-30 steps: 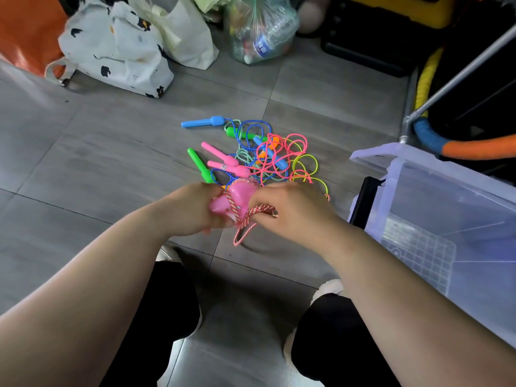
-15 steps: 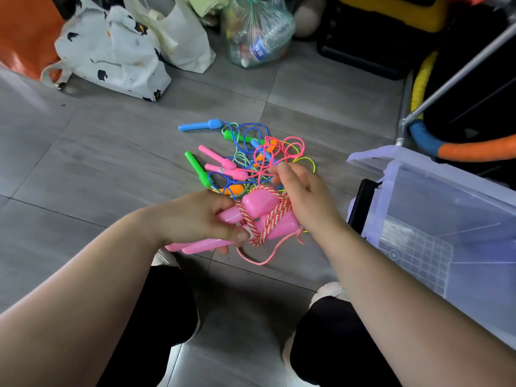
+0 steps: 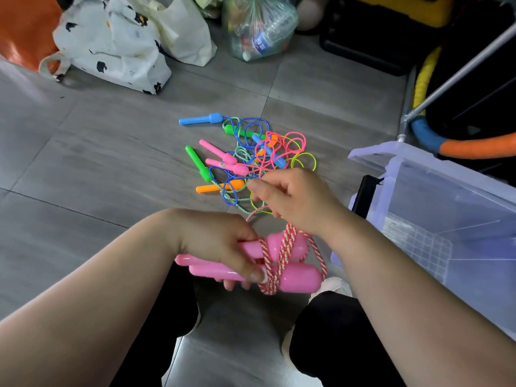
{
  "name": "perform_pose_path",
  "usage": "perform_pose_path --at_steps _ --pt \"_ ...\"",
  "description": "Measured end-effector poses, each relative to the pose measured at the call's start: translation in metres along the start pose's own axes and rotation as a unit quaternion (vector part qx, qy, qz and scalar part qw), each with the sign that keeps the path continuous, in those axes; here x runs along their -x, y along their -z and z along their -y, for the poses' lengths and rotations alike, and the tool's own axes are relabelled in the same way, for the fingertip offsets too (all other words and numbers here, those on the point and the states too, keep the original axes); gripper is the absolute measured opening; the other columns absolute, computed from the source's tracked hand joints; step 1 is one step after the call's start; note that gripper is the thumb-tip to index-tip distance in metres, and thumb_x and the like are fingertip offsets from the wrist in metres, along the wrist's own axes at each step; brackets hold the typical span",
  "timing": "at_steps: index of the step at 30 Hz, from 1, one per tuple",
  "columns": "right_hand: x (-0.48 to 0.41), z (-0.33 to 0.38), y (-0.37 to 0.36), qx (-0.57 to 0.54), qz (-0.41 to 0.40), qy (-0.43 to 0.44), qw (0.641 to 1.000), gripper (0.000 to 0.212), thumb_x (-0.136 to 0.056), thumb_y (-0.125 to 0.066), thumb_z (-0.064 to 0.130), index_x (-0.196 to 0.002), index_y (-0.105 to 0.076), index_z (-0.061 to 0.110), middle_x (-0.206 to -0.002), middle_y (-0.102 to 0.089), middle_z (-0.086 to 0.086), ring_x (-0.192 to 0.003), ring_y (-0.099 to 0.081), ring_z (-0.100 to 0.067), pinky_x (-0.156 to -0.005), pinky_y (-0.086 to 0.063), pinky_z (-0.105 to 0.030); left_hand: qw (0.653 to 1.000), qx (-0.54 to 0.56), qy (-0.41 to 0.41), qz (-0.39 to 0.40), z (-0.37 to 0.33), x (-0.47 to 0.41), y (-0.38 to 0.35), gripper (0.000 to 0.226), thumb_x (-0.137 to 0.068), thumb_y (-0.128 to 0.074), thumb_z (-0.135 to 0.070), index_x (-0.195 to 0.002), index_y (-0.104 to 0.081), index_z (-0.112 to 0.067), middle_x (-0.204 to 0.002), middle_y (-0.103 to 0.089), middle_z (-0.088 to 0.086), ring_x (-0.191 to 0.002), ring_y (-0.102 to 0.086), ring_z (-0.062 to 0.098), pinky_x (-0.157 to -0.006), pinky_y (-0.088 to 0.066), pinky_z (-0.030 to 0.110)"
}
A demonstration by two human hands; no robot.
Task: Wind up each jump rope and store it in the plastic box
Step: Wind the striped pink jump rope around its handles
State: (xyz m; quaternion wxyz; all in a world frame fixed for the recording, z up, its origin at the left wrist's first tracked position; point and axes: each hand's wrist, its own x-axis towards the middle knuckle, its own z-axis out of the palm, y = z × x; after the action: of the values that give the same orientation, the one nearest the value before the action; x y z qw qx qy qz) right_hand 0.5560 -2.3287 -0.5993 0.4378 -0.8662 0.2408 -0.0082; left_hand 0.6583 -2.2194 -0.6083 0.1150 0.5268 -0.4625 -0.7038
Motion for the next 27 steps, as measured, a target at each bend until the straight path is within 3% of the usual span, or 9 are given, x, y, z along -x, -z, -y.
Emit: perform_pose_path --at_steps 4,8,11,13,17,20,22,24,27 --pt "-0.004 0.004 -0.005 -0.15 0.021 -0.013 0.988 0.034 -0.087 -0.052 0.034 -0.058 -0.059 0.017 -0.035 -0.04 0.006 -0.035 -0.037 -0.003 -0.045 -0.033 -0.013 0.998 0.024 -0.048 0.039 -0.007 0.0 -0.003 0.003 -0.068 -0.064 -0.027 -0.07 -0.062 -0.029 -0.062 -0.067 -0.013 -0.055 -0.062 0.005 -0.06 -0.051 0.019" --pt "-0.015 -0.004 -0.006 -0.253 0.056 -0.07 0.963 0.039 -0.094 -0.041 0.022 -0.059 -0.054 0.011 -0.028 -0.04 0.006 -0.027 -0.036 -0.001 -0.036 -0.029 -0.006 0.99 0.084 -0.102 0.052 -0.009 0.005 0.0 0.005 -0.065 -0.072 -0.031 -0.068 -0.068 -0.031 -0.068 -0.07 -0.012 -0.058 -0.064 0.004 -0.06 -0.05 0.016" --pt "-0.009 -0.023 -0.016 -0.277 0.062 -0.146 0.948 0.038 -0.094 -0.041 0.023 -0.061 -0.055 0.01 -0.035 -0.052 0.009 -0.033 -0.045 0.003 -0.046 -0.039 -0.005 0.977 0.141 -0.154 0.031 -0.01 0.012 0.004 0.029 -0.055 -0.076 -0.051 -0.072 -0.071 -0.027 -0.069 -0.071 -0.011 -0.059 -0.065 0.002 -0.059 -0.05 0.014" --pt "0.002 -0.034 -0.021 -0.291 0.088 -0.198 0.932 0.028 -0.095 -0.038 0.013 -0.08 -0.055 -0.004 -0.053 -0.058 0.015 -0.043 -0.046 0.01 -0.065 -0.042 -0.004 0.964 0.197 -0.166 -0.071 -0.01 0.014 0.007 0.038 -0.047 -0.08 -0.054 -0.068 -0.073 -0.023 -0.063 -0.071 -0.007 -0.054 -0.064 0.004 -0.054 -0.05 0.015" --pt "-0.002 -0.019 -0.022 -0.288 0.031 -0.166 0.943 0.037 -0.093 -0.034 0.003 -0.059 -0.042 0.015 -0.029 -0.044 0.012 -0.031 -0.038 0.001 -0.036 -0.024 -0.007 0.884 0.332 -0.125 -0.305 -0.008 0.01 0.015 0.006 -0.068 -0.072 -0.016 -0.067 -0.068 -0.011 -0.057 -0.07 -0.002 -0.047 -0.063 0.007 -0.046 -0.051 0.017" --pt "-0.006 -0.006 -0.02 -0.316 0.041 -0.152 0.935 0.031 -0.085 -0.038 -0.004 -0.064 -0.044 0.019 -0.03 -0.044 0.012 -0.029 -0.032 0.0 -0.035 -0.022 -0.008 0.857 0.339 -0.104 -0.374 -0.01 0.009 0.017 0.013 -0.081 -0.055 -0.012 -0.072 -0.063 -0.008 -0.056 -0.07 -0.002 -0.052 -0.066 0.007 -0.048 -0.051 0.015" --pt "-0.004 -0.006 -0.022 -0.392 0.072 -0.149 0.905 0.008 -0.073 -0.047 0.011 -0.076 -0.048 0.018 -0.047 -0.048 0.012 -0.036 -0.036 0.001 -0.037 -0.022 -0.011 0.855 0.318 -0.098 -0.398 -0.01 0.009 0.017 0.014 -0.082 -0.056 -0.009 -0.07 -0.063 -0.007 -0.053 -0.069 -0.003 -0.051 -0.066 0.006 -0.048 -0.051 0.014" --pt "-0.006 -0.007 -0.022 -0.449 0.086 -0.159 0.875 0.022 -0.07 -0.054 0.034 -0.085 -0.052 0.019 -0.057 -0.045 0.006 -0.041 -0.036 0.0 -0.036 -0.023 -0.012 0.871 0.276 -0.086 -0.398 -0.01 0.01 0.016 0.012 -0.081 -0.06 -0.01 -0.069 -0.064 -0.009 -0.053 -0.069 -0.004 -0.051 -0.065 0.005 -0.05 -0.052 0.015" --pt "-0.006 -0.005 -0.027 -0.447 0.033 -0.196 0.872 0.029 -0.08 -0.055 0.047 -0.068 -0.055 0.02 -0.038 -0.041 0.011 -0.034 -0.033 0.0 -0.035 -0.02 -0.012 0.9 0.191 -0.066 -0.385 -0.009 0.009 0.013 0.01 -0.078 -0.065 -0.012 -0.069 -0.067 -0.01 -0.053 -0.069 -0.006 -0.051 -0.063 0.004 -0.053 -0.052 0.014"
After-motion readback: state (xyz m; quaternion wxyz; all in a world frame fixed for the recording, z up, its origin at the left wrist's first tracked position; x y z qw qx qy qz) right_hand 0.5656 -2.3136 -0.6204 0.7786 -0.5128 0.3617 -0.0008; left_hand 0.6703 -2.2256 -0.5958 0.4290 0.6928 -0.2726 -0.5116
